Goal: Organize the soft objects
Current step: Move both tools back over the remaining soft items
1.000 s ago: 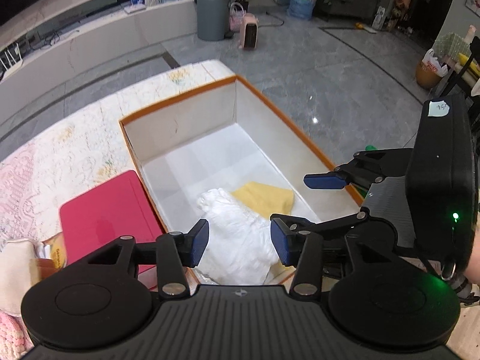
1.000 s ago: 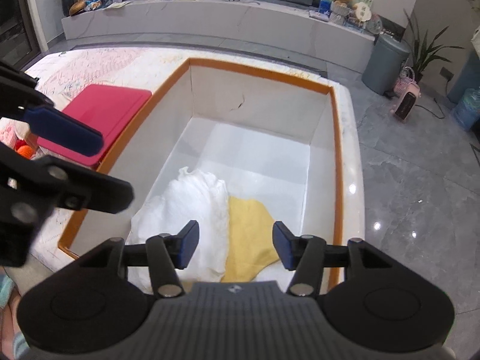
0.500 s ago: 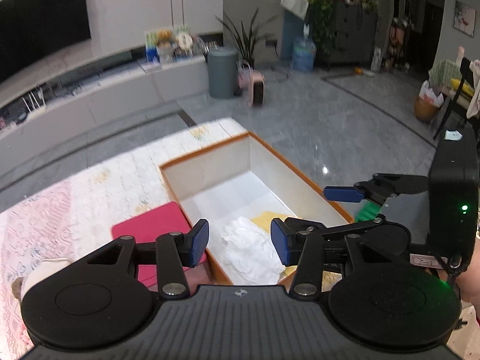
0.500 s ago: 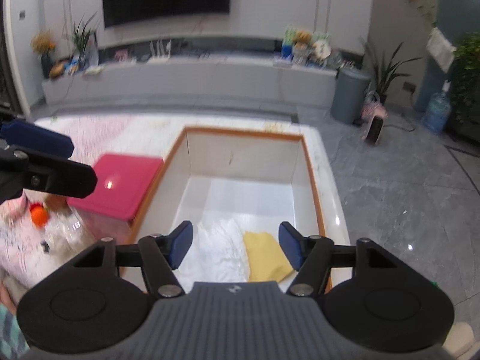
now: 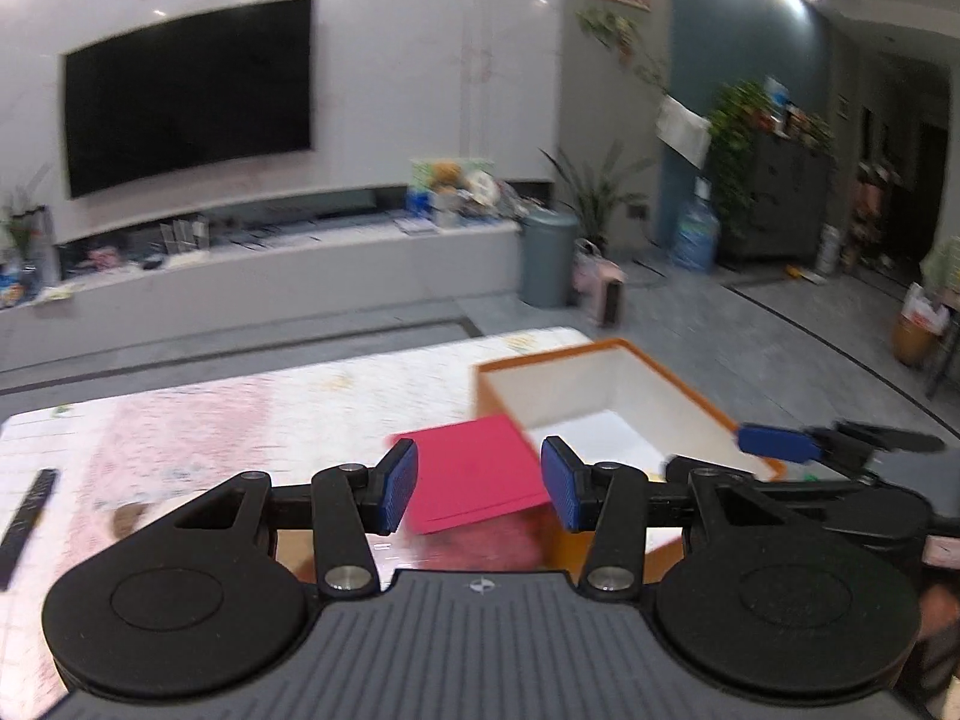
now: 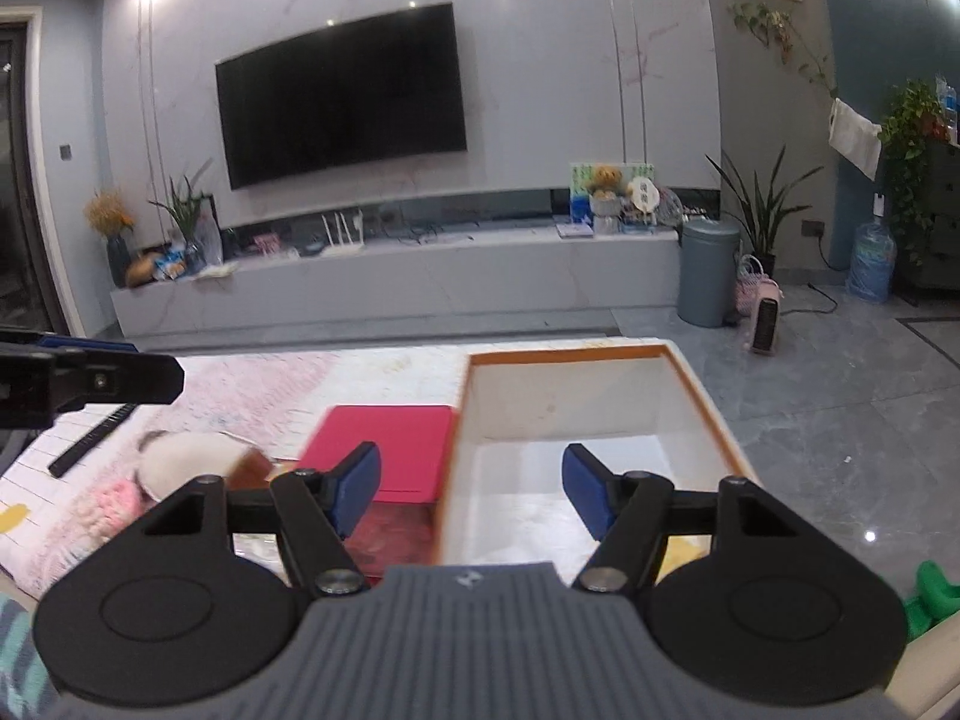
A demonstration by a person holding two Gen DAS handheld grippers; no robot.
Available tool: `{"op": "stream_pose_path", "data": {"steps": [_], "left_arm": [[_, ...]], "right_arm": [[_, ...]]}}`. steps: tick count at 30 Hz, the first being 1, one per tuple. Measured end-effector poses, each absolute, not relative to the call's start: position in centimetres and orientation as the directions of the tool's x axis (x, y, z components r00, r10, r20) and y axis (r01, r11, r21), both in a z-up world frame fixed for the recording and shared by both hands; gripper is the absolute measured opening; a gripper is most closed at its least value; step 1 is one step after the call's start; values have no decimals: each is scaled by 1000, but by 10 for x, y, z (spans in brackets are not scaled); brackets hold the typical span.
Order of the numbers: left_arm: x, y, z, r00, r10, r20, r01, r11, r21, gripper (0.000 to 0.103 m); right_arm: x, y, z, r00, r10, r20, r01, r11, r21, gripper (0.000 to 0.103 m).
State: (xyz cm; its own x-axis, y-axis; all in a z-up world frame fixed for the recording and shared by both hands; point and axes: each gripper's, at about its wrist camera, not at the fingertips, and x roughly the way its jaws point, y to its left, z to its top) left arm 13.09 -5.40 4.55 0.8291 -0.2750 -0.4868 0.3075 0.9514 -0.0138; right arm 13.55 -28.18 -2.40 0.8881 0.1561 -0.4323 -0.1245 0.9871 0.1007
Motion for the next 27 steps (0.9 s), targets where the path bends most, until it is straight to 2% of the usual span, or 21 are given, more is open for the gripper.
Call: {"op": "stream_pose_path", "data": {"steps": [5, 13, 19, 27], "left_arm": [[115, -25, 31, 876, -182, -447, 212, 977, 18, 55], [103, 29, 10, 883, -62, -465, 103, 993, 62, 55], [96, 76, -7, 863, 36, -504, 13, 996, 93, 55], [90, 132, -33, 812, 104, -574, -33, 991, 132, 55]], "right_arm": [[116, -249, -36, 901, 178, -397, -134, 982, 136, 67], [99, -185, -59, 905, 217, -366, -179, 975, 135, 67], [105, -144, -79, 871, 287, -399, -241, 957, 163, 67], [127, -90, -105, 818, 362, -448, -354, 929, 104, 66]]}}
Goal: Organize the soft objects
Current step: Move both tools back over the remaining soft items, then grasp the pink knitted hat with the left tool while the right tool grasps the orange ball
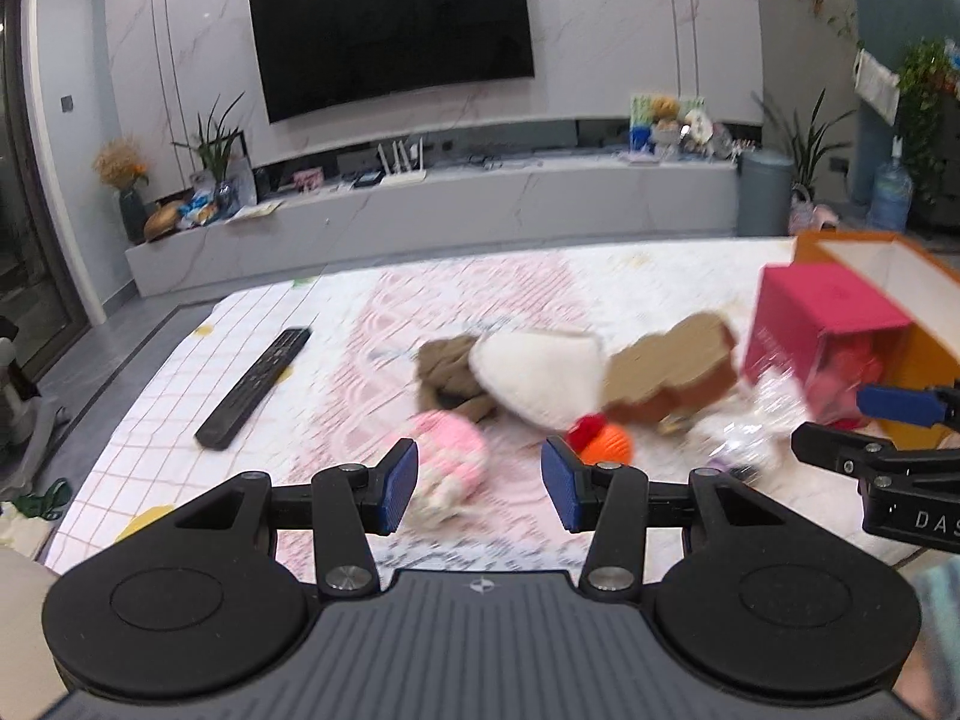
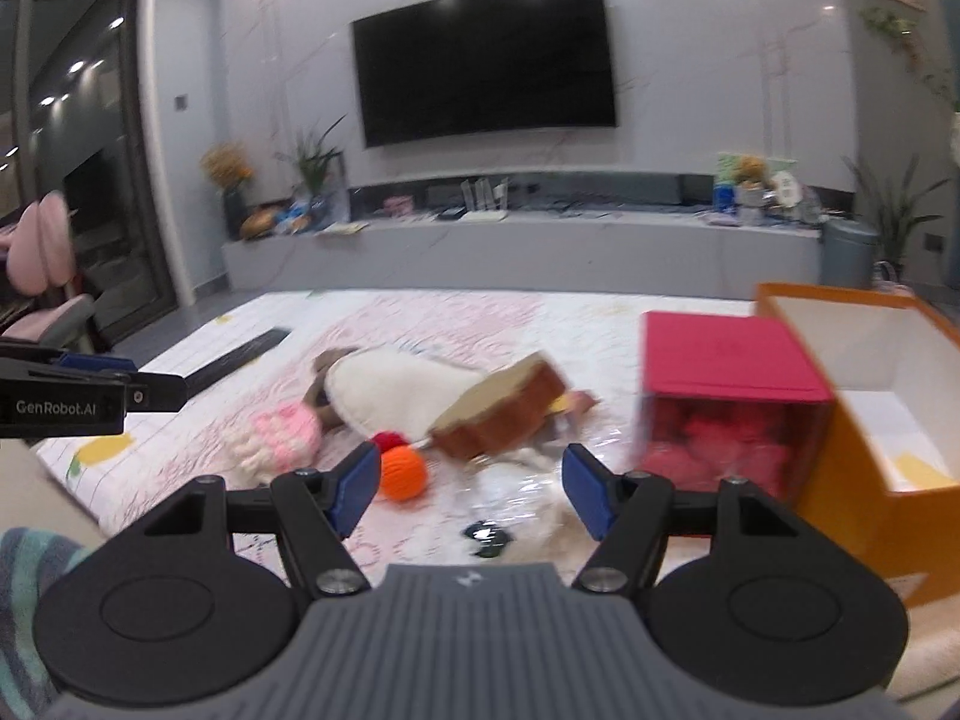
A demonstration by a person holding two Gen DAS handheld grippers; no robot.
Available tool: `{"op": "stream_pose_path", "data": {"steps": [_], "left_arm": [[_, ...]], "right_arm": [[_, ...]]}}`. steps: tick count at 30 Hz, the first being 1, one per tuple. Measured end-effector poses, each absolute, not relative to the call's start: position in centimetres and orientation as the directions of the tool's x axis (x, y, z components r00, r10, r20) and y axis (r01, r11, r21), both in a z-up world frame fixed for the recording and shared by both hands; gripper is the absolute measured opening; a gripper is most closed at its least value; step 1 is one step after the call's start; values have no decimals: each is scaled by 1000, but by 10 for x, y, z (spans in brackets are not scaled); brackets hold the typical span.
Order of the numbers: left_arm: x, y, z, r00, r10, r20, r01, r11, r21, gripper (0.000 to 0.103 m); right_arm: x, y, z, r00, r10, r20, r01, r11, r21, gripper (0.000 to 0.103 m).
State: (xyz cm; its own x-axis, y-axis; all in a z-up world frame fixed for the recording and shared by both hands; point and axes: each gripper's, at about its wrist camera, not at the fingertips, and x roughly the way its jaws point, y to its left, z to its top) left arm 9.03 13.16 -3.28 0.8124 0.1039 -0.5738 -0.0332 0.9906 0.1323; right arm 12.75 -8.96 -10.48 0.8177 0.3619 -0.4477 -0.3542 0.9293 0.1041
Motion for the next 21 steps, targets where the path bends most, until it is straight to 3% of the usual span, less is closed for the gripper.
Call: {"op": "stream_pose_path", "data": {"steps": [7, 12, 21], "left_arm": [[119, 152, -54, 765, 129, -631, 34, 970, 240, 58], [147, 159, -70, 756, 104, -647, 115, 951, 288, 69], [194, 173, -102, 689, 48, -723, 227, 933, 278, 83]], "right_arm": [[160, -54, -130, 768, 398, -502, -423, 903, 69, 64], [185, -30, -147, 737, 417, -532, -467, 883, 46, 60], [229, 4, -175, 711, 413, -570, -495, 869, 13, 57]]}}
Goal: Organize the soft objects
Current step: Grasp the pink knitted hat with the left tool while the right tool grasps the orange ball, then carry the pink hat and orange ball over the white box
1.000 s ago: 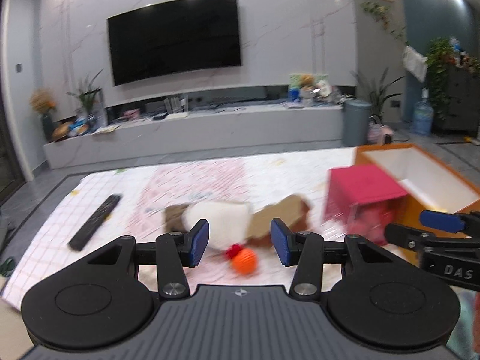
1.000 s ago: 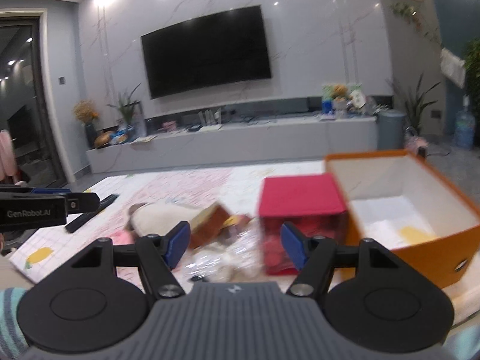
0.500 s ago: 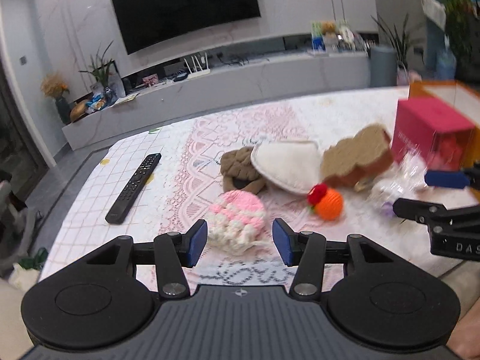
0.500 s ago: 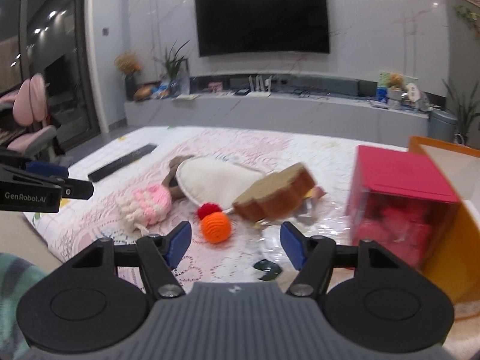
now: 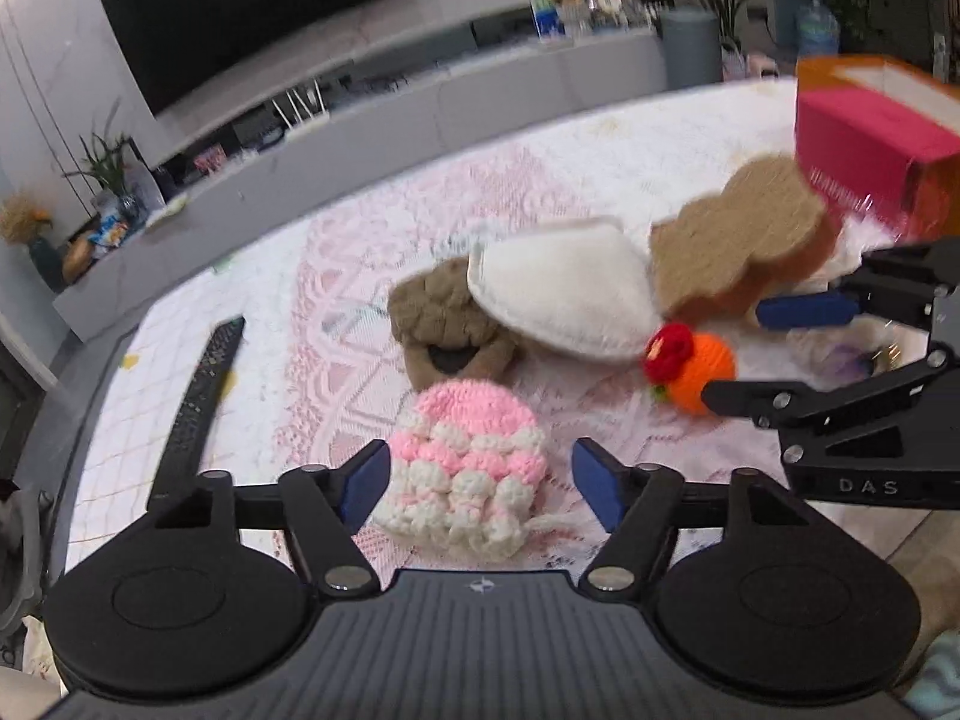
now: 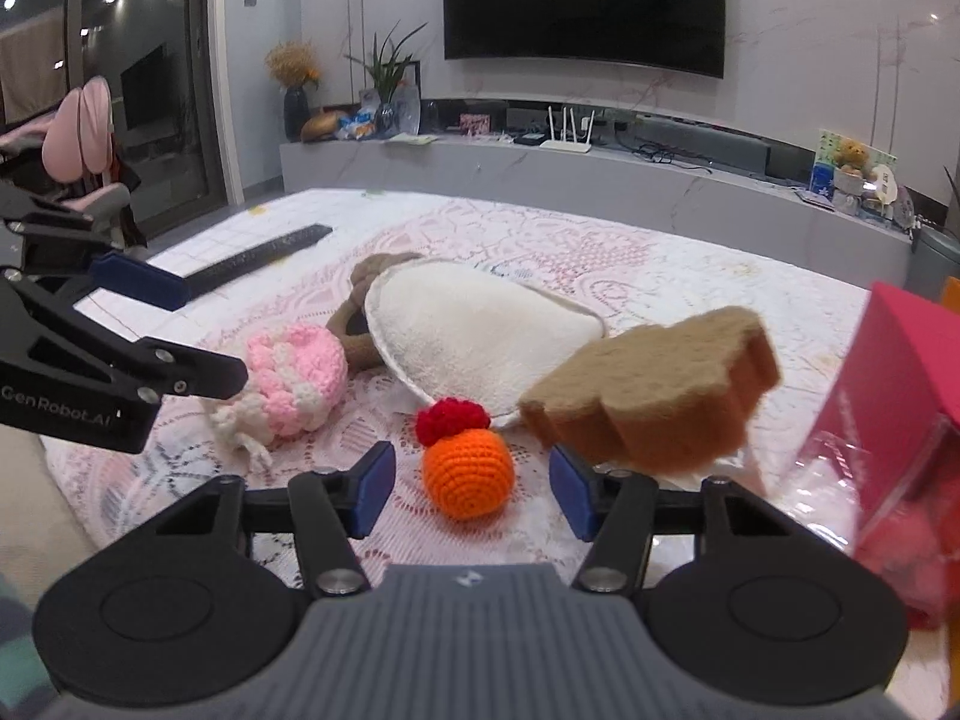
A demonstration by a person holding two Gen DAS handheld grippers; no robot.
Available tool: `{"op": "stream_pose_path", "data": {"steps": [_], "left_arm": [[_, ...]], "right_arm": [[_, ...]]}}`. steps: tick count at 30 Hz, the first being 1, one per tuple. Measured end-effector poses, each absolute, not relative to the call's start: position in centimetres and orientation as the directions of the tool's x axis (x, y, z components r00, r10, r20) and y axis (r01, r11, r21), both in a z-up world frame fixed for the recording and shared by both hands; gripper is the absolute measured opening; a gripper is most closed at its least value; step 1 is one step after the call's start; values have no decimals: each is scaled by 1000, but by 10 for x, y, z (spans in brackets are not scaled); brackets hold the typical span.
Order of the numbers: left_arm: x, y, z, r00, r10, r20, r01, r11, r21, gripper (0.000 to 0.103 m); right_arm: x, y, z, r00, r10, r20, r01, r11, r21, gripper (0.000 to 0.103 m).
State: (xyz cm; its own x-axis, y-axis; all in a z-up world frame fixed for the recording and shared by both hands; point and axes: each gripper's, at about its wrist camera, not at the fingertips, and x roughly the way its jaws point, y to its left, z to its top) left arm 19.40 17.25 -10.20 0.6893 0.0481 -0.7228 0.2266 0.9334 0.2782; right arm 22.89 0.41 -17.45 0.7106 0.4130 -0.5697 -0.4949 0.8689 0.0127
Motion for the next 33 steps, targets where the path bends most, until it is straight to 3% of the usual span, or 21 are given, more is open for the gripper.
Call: {"op": "stream_pose_path", "data": {"steps": [11, 16, 22, 27, 33], "left_arm": [[214, 184, -137, 636, 96, -766, 234, 922, 310, 86], [212, 181, -143, 648, 111, -754, 238, 910, 339, 83], [213, 178, -145, 655, 115, -747, 235, 908, 346, 71], [209, 173, -144, 661, 123, -740, 241, 899, 365, 45], [203, 167, -137, 679, 139, -721, 224, 896, 384, 33]], "right_arm": [[253, 23, -195, 686, 418, -596, -523, 852, -4, 55], [255, 28, -200, 694, 406, -595, -521, 853, -26, 47], [256, 30, -205, 688, 391, -611, -517, 855, -35, 41], [255, 29, -206, 691, 390, -608, -524, 851, -49, 41], [252, 30, -201, 685, 405, -606, -538, 842, -45, 40]]}}
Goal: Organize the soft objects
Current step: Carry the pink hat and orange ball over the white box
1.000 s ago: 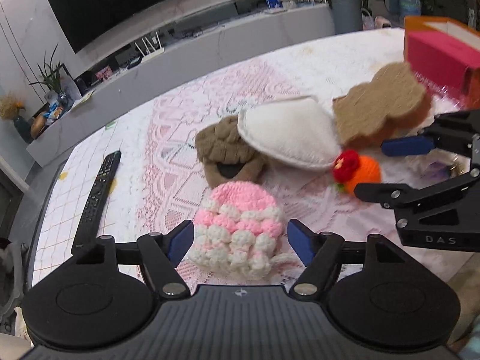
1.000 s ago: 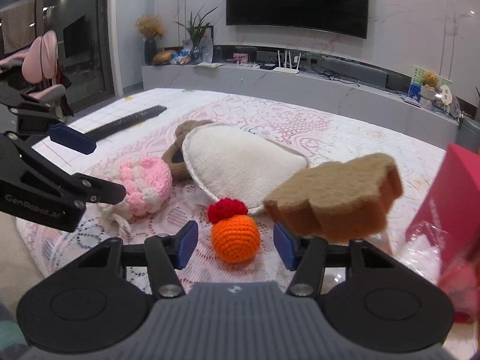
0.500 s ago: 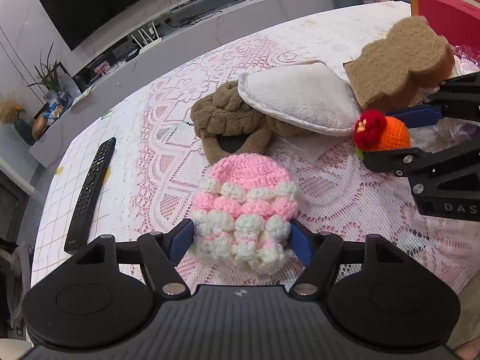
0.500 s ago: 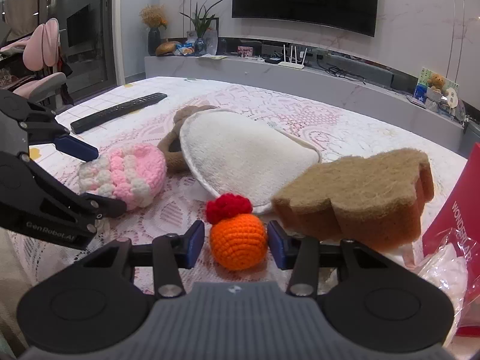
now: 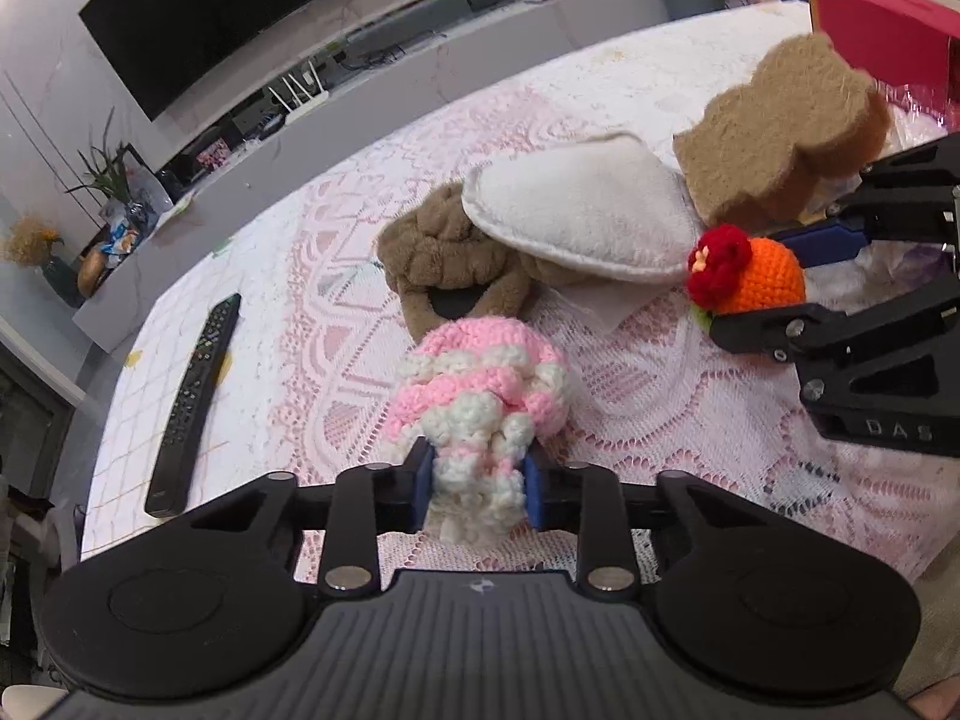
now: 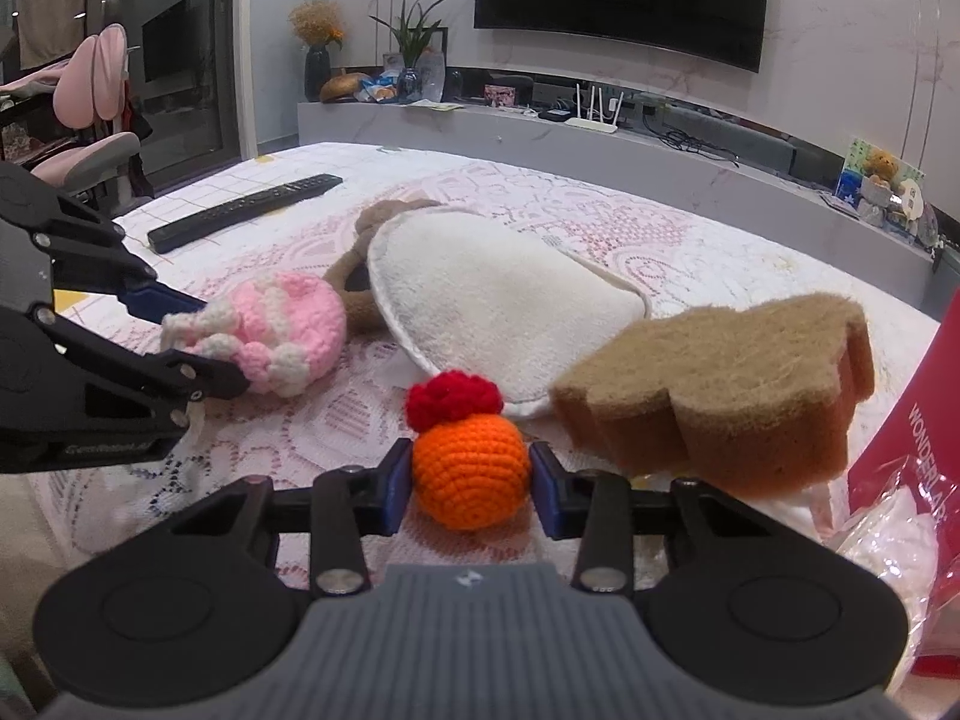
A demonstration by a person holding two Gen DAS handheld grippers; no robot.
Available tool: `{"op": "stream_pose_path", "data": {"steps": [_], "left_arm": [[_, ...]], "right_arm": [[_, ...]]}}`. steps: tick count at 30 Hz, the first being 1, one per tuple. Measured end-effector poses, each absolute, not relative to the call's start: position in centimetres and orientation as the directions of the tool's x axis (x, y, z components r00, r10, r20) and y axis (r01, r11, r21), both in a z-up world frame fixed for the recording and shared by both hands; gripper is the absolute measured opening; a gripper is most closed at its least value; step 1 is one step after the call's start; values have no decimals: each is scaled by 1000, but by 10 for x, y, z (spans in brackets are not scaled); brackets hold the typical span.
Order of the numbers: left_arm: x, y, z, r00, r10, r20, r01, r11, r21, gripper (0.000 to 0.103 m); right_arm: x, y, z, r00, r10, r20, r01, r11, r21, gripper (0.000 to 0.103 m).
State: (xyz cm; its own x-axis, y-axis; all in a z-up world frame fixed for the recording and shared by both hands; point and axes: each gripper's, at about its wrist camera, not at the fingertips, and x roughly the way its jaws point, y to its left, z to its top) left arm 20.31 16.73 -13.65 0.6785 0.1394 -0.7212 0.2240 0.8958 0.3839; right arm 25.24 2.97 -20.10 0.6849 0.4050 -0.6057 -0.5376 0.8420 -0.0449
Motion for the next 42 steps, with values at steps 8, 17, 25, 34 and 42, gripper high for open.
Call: {"op": "stream_pose_path", "data": {"steps": [8, 17, 25, 34, 42], "left_arm": [[179, 165, -100, 716, 130, -685, 171, 920, 353, 32], [140, 145, -41, 768, 41, -640, 129, 967, 218, 32], [108, 108, -4, 824, -34, -565, 114, 988, 107, 32], [87, 48, 21, 840, -172, -515, 202, 979, 1, 32], [105, -25, 31, 794, -331, -511, 355, 933, -52, 32]], "right_arm": [[236, 23, -178, 699, 425, -575, -540, 841, -33, 40], [205, -3, -134, 719, 448, -531, -522, 853, 12, 40], [170, -50, -95, 751, 455, -479, -477, 875, 84, 40], [135, -127, -58, 783, 437, -443, -423, 896, 137, 40], [124, -211, -28, 821, 342, -457, -342, 936, 86, 40]]}}
